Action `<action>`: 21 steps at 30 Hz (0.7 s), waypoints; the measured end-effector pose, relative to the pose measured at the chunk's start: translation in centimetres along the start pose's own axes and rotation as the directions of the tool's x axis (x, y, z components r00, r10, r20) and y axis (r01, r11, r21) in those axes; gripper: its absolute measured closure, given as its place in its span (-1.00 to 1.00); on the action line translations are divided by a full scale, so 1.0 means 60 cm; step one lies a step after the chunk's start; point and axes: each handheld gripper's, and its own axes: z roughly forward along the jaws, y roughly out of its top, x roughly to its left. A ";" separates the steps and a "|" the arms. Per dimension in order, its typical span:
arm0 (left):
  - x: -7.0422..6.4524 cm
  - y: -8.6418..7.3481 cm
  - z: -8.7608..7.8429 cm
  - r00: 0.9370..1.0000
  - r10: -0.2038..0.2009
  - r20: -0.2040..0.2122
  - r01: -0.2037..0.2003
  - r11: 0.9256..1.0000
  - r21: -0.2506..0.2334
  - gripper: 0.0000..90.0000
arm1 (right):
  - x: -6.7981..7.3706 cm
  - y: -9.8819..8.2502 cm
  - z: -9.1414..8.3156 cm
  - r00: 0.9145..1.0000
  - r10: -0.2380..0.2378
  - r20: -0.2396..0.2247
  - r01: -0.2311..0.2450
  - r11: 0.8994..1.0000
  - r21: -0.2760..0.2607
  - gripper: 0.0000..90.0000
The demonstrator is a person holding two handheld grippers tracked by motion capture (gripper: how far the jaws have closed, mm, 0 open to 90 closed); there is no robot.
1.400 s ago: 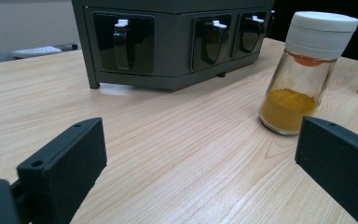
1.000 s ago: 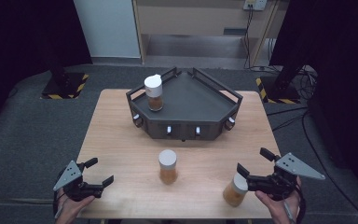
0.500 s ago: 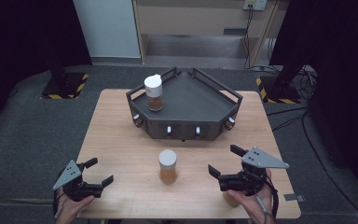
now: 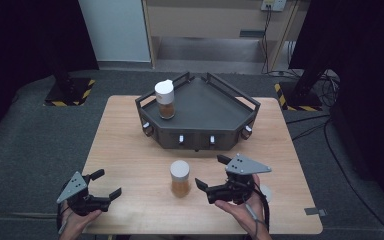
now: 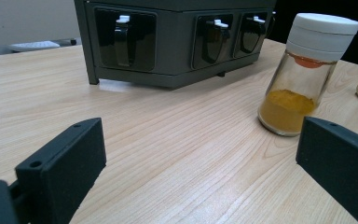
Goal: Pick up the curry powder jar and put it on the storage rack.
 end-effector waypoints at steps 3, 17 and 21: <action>0.000 0.000 0.000 1.000 -0.002 0.000 0.002 1.000 0.001 -0.99 | 0.007 -0.001 0.020 1.000 -0.016 -0.007 0.016 1.000 0.006 -0.95; 0.001 0.000 0.000 1.000 -0.002 0.003 0.002 1.000 0.002 -0.99 | 0.000 -0.013 0.107 0.998 -0.032 -0.056 0.035 0.998 0.051 -0.88; 0.000 0.001 0.000 1.000 0.001 0.005 -0.001 1.000 0.003 -0.99 | -0.001 -0.019 0.130 0.998 -0.041 -0.056 0.045 0.996 0.078 -0.84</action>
